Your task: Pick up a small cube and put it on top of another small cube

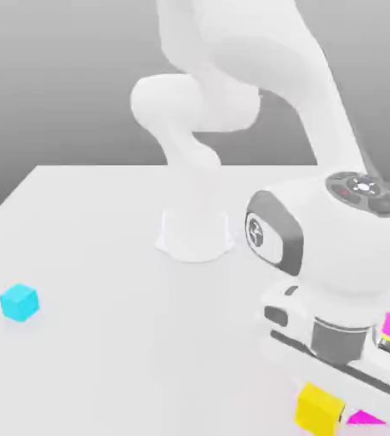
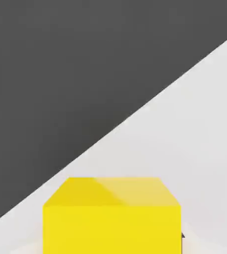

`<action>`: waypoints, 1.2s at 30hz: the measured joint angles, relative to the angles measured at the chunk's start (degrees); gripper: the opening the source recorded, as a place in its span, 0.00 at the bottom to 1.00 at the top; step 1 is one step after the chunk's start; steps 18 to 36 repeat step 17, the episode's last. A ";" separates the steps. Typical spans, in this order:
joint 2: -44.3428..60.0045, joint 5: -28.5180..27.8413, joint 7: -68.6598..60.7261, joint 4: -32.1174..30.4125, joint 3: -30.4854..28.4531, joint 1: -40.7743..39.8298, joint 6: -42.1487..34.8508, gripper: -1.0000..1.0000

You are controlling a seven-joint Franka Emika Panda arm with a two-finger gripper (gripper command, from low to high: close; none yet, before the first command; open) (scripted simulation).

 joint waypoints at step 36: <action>-6.35 3.39 20.26 -4.68 3.30 6.53 -1.56 1.00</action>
